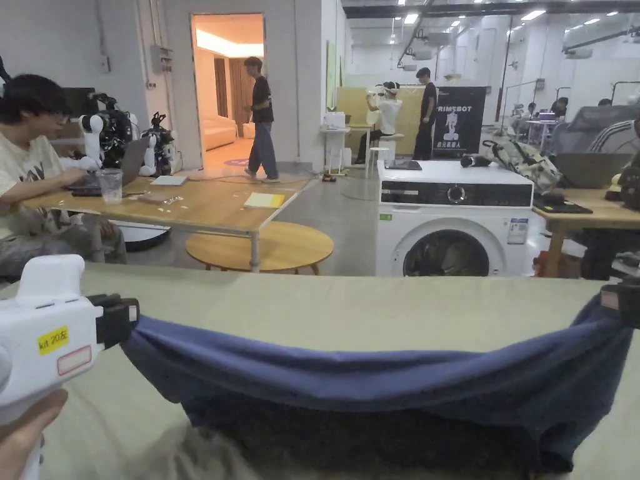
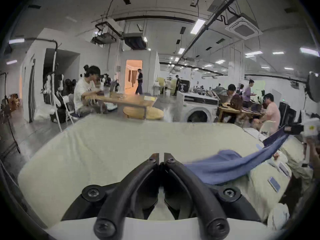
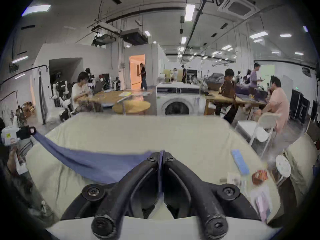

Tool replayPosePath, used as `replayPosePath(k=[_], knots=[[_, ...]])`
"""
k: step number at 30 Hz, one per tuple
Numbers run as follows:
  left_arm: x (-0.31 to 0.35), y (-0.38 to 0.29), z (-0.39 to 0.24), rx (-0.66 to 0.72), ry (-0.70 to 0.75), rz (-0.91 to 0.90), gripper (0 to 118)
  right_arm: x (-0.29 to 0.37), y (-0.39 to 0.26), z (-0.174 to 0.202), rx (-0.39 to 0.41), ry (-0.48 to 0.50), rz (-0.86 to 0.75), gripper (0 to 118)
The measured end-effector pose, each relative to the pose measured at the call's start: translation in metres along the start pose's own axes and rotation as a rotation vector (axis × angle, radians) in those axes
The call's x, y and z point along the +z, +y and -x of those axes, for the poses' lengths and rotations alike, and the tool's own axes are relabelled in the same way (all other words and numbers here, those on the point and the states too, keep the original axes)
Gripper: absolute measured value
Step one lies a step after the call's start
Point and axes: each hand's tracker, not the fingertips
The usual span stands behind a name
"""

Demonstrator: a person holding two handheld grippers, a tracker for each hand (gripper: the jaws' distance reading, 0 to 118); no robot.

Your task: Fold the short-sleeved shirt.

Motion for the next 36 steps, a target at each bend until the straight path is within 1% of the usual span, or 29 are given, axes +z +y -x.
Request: replayPosePath(k=[1, 2, 3, 5, 6, 7, 8, 10, 11, 12, 13, 16, 17, 18, 19, 20, 21, 22, 23, 25, 26, 27, 28, 30, 31, 33, 34, 35, 36], knots=[[0.013, -0.019, 0.003, -0.001, -0.047, 0.053, 0, 0.014, -0.026, 0.000, 0.000, 0.001, 0.038, 0], [0.026, -0.040, 0.007, -0.002, -0.035, 0.113, 0, 0.026, -0.051, -0.003, -0.011, 0.024, 0.075, 0], [0.038, -0.056, 0.009, 0.010, -0.014, 0.075, 0, 0.035, -0.073, -0.005, -0.016, 0.016, 0.091, 0], [0.058, -0.095, 0.019, 0.036, -0.032, 0.180, 0, 0.053, -0.121, -0.007, -0.039, -0.011, 0.120, 0], [0.067, -0.110, 0.020, 0.059, -0.042, 0.166, 0, 0.060, -0.142, -0.008, -0.062, -0.017, 0.152, 0], [0.075, -0.128, 0.023, 0.074, -0.041, 0.215, 0, 0.066, -0.162, -0.011, -0.084, -0.005, 0.182, 0], [0.080, -0.144, 0.026, 0.087, -0.012, 0.232, 0, 0.071, -0.181, -0.011, -0.075, -0.042, 0.208, 0], [0.087, -0.170, 0.031, 0.113, -0.009, 0.280, 0, 0.075, -0.210, -0.013, -0.073, -0.049, 0.266, 0], [0.089, -0.181, 0.034, 0.132, -0.009, 0.317, 0, 0.077, -0.224, -0.014, -0.093, -0.060, 0.286, 0], [0.090, -0.190, 0.036, 0.143, 0.002, 0.324, 0, 0.077, -0.234, -0.015, -0.111, -0.048, 0.309, 0], [0.089, -0.198, 0.038, 0.137, -0.004, 0.361, 0, 0.078, -0.243, -0.015, -0.121, -0.057, 0.315, 0], [0.087, -0.215, 0.046, 0.133, -0.001, 0.380, 0, 0.078, -0.264, -0.009, -0.135, -0.055, 0.340, 1], [0.085, -0.218, 0.045, 0.131, 0.004, 0.398, 0, 0.079, -0.269, -0.008, -0.128, -0.058, 0.341, 3], [0.087, -0.220, 0.041, 0.120, 0.003, 0.405, 0, 0.079, -0.273, -0.006, -0.121, -0.063, 0.341, 11], [0.084, -0.222, 0.040, 0.103, -0.004, 0.424, 0, 0.078, -0.277, -0.004, -0.110, -0.073, 0.341, 29], [0.081, -0.222, 0.039, 0.093, -0.006, 0.433, 7, 0.079, -0.279, -0.002, -0.097, -0.082, 0.335, 43], [0.081, -0.223, 0.037, 0.081, 0.001, 0.431, 27, 0.079, -0.283, -0.007, -0.094, -0.081, 0.329, 49], [0.086, -0.223, 0.032, 0.075, -0.005, 0.417, 61, 0.082, -0.284, -0.007, -0.094, -0.077, 0.319, 49], [0.090, -0.220, 0.028, 0.068, -0.021, 0.394, 65, 0.088, -0.283, -0.006, -0.108, -0.067, 0.286, 49], [0.097, -0.211, 0.015, 0.028, -0.024, 0.306, 65, 0.103, -0.281, 0.002, -0.159, -0.062, 0.200, 49], [0.103, -0.209, 0.005, -0.018, -0.019, 0.279, 64, 0.108, -0.277, 0.006, -0.178, -0.018, 0.149, 49], [0.105, -0.203, -0.004, -0.056, -0.025, 0.233, 65, 0.109, -0.271, 0.012, -0.180, -0.006, 0.120, 49], [0.105, -0.195, -0.015, -0.082, -0.024, 0.194, 65, 0.108, -0.262, 0.020, -0.154, -0.001, 0.097, 49], [0.106, -0.180, -0.036, -0.110, -0.028, 0.133, 65, 0.102, -0.244, 0.041, -0.055, 0.017, 0.062, 49], [0.106, -0.171, -0.048, -0.117, -0.026, 0.082, 65, 0.095, -0.235, 0.050, -0.025, 0.017, 0.044, 49], [0.103, -0.156, -0.066, -0.104, -0.044, 0.023, 65, 0.080, -0.223, 0.066, -0.026, 0.045, 0.027, 49], [0.101, -0.150, -0.073, -0.091, -0.065, 0.005, 64, 0.072, -0.217, 0.072, -0.035, 0.064, 0.028, 46], [0.097, -0.145, -0.079, -0.071, -0.096, 0.013, 64, 0.064, -0.212, 0.077, -0.046, 0.081, 0.036, 39], [0.093, -0.141, -0.084, -0.064, -0.111, 0.025, 57, 0.058, -0.208, 0.081, -0.042, 0.100, 0.046, 24]])
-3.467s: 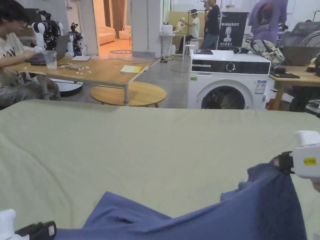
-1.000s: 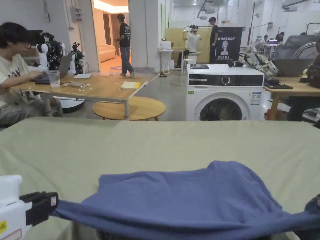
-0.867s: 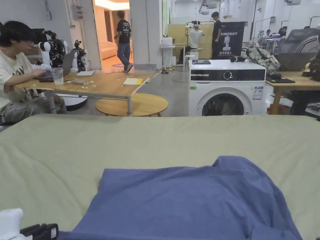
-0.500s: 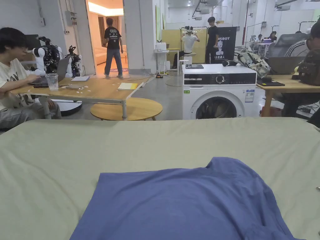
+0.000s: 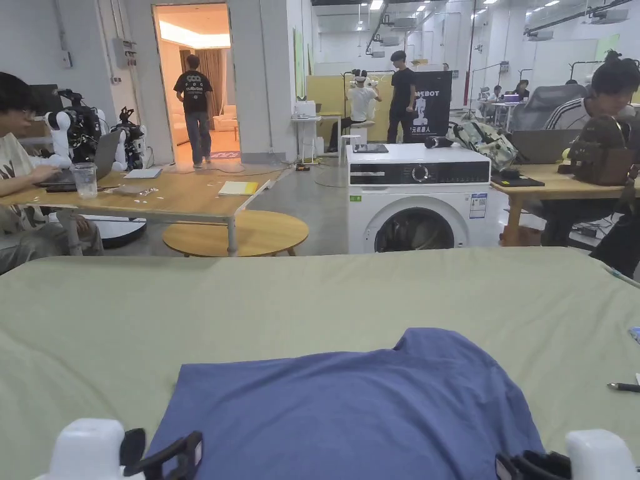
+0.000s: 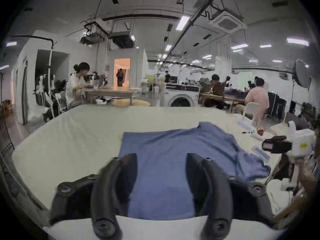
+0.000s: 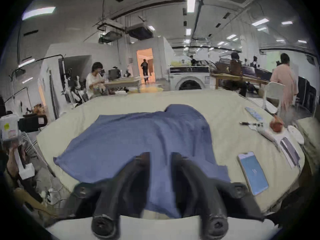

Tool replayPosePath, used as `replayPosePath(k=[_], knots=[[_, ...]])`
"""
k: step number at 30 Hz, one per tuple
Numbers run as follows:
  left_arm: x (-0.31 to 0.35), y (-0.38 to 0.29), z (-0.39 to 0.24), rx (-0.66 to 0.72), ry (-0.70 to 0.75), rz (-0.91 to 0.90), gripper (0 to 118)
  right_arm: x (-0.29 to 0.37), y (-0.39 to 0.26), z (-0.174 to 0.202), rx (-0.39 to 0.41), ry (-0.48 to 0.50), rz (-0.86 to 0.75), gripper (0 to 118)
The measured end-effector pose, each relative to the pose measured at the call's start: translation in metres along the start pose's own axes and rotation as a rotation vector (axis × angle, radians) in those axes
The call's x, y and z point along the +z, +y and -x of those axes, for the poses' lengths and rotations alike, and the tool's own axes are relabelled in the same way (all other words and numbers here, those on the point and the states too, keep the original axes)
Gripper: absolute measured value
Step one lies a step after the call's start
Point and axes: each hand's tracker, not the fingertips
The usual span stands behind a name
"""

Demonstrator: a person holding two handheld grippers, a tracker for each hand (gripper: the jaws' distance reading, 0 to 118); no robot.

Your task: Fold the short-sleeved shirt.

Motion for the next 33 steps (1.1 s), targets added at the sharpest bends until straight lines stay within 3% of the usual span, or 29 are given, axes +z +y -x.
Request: replayPosePath(k=[1, 2, 3, 12, 14, 15, 18, 27, 29, 31, 33], knots=[[-0.003, 0.003, -0.004, -0.002, -0.003, -0.002, 31, -0.006, 0.002, 0.005, 0.011, -0.004, -0.007, 4], [-0.006, 0.004, -0.008, -0.010, -0.002, -0.002, 1, -0.010, 0.003, 0.010, 0.029, -0.021, -0.010, 0], [-0.008, 0.005, -0.013, -0.017, 0.004, 0.006, 0, -0.013, 0.005, 0.012, 0.042, -0.033, -0.006, 0], [0.012, 0.004, 0.027, 0.071, -0.058, 0.051, 0, -0.016, 0.005, 0.012, 0.041, -0.031, 0.011, 0], [0.023, 0.000, 0.058, 0.093, -0.048, 0.120, 53, -0.010, 0.002, 0.007, 0.036, -0.014, 0.025, 0], [0.027, -0.006, 0.070, 0.100, -0.020, 0.150, 67, -0.007, 0.000, 0.005, 0.028, -0.008, 0.028, 0], [0.036, -0.031, 0.102, 0.072, 0.087, 0.230, 66, 0.000, -0.007, 0.003, 0.013, 0.003, 0.045, 0], [-0.002, -0.103, 0.121, 0.099, 0.063, 0.451, 65, 0.020, -0.018, -0.006, -0.025, -0.042, 0.076, 0], [-0.017, -0.112, 0.121, 0.089, 0.069, 0.505, 56, 0.026, -0.018, -0.013, -0.032, -0.057, 0.078, 0], [-0.029, -0.119, 0.120, 0.099, 0.071, 0.544, 34, 0.032, -0.019, -0.019, -0.036, -0.083, 0.079, 0], [-0.032, -0.122, 0.118, 0.100, 0.081, 0.546, 31, 0.039, -0.021, -0.028, -0.038, -0.116, 0.083, 0]])
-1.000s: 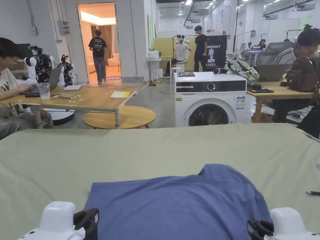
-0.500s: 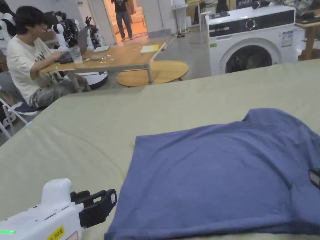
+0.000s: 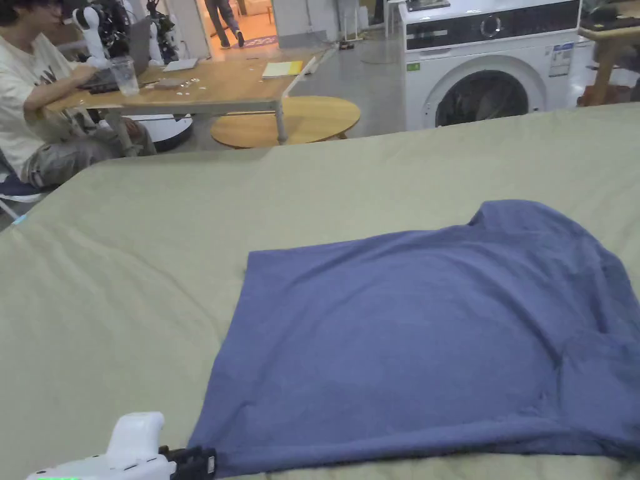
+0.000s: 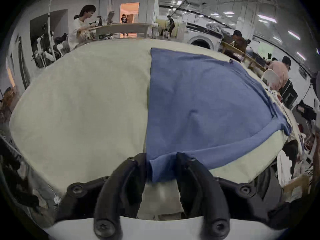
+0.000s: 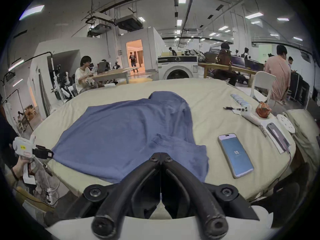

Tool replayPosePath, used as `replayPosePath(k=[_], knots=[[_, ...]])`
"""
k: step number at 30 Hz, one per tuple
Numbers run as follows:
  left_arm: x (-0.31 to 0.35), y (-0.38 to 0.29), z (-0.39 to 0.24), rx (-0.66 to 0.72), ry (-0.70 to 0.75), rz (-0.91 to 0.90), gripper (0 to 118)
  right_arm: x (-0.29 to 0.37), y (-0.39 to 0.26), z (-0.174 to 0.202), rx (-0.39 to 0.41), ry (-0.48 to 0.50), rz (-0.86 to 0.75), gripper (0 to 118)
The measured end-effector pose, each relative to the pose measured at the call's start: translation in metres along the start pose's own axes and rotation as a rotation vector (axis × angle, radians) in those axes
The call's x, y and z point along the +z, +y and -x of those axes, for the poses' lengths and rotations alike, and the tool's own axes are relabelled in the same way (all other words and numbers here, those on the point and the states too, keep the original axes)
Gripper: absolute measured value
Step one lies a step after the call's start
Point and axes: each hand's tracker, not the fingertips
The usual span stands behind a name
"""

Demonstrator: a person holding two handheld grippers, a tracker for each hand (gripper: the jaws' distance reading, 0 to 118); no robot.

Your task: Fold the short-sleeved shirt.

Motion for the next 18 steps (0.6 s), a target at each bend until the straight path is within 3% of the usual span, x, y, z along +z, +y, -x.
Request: replayPosePath(k=[5, 6, 7, 8, 9, 15, 18], knots=[[0.006, 0.004, -0.013, -0.020, -0.005, 0.028, 5, 0.014, -0.012, -0.031, -0.036, -0.081, 0.039, 0], [0.004, 0.004, -0.017, -0.028, -0.001, 0.033, 4, 0.014, -0.015, -0.037, -0.044, -0.090, 0.056, 11], [0.000, 0.004, -0.020, -0.041, 0.015, 0.053, 4, 0.014, -0.018, -0.043, -0.055, -0.090, 0.075, 35], [-0.003, 0.006, -0.021, -0.043, 0.028, 0.066, 4, 0.011, -0.026, -0.054, -0.067, -0.071, 0.081, 49], [-0.001, 0.008, -0.025, -0.032, 0.024, 0.067, 4, 0.010, -0.030, -0.057, -0.087, -0.051, 0.108, 52], [0.006, 0.008, -0.033, -0.067, 0.034, 0.077, 4, -0.017, -0.058, -0.060, -0.070, -0.057, 0.233, 50], [0.007, 0.008, -0.033, -0.053, 0.032, 0.077, 4, -0.033, -0.069, -0.063, -0.093, -0.021, 0.291, 11]])
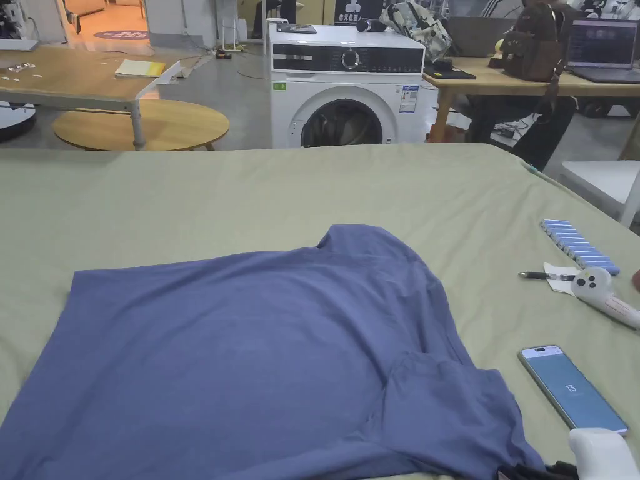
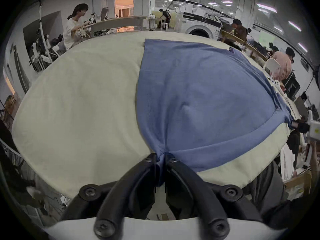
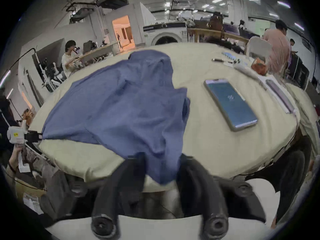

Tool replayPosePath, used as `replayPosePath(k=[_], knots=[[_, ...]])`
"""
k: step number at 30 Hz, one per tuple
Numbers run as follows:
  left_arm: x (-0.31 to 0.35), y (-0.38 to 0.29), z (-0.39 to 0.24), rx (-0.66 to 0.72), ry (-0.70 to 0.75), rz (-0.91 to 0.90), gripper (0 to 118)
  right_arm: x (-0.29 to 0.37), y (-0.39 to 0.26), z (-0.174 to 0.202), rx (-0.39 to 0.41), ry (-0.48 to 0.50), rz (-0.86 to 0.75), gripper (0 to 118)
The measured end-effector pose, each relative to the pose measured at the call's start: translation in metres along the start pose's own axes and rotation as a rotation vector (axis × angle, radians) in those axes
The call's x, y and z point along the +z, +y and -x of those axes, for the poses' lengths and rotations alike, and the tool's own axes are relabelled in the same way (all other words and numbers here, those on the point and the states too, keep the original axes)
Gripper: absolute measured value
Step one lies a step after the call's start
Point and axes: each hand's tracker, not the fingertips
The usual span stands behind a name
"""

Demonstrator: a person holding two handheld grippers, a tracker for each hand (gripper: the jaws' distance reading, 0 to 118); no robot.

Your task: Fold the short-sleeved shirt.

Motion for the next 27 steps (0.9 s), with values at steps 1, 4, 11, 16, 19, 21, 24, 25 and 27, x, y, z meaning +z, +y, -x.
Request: replayPosePath(k=[1, 4, 11, 16, 19, 21, 24, 25, 27], knots=[[0.001, -0.001, -0.001, 0.004, -0.001, -0.002, 4, -0.005, -0.002, 0.001, 0.001, -0.001, 0.005, 11], [0.003, -0.003, 0.000, 0.021, -0.003, -0.017, 4, -0.002, -0.004, 0.005, 0.018, -0.005, -0.021, 6], [0.042, 0.030, 0.006, 0.132, -0.032, -0.235, 4, 0.024, 0.037, -0.002, -0.022, 0.027, -0.170, 6], [0.019, 0.109, 0.013, 0.118, -0.053, -0.262, 4, -0.012, 0.104, 0.003, 0.007, 0.020, -0.221, 6], [-0.018, 0.151, 0.015, 0.094, -0.034, -0.234, 4, -0.056, 0.143, 0.001, -0.047, 0.023, -0.186, 6], [-0.043, 0.170, 0.017, 0.088, -0.009, -0.189, 4, -0.083, 0.162, 0.000, -0.077, 0.001, -0.165, 6], [-0.078, 0.184, 0.020, 0.115, 0.001, -0.142, 4, -0.114, 0.180, 0.004, -0.076, -0.028, -0.128, 6], [-0.088, 0.187, 0.021, 0.128, 0.007, -0.112, 4, -0.123, 0.182, 0.003, -0.085, -0.027, -0.108, 9], [-0.103, 0.189, 0.027, 0.140, 0.002, -0.093, 15, -0.135, 0.183, 0.003, -0.114, -0.046, -0.083, 34]])
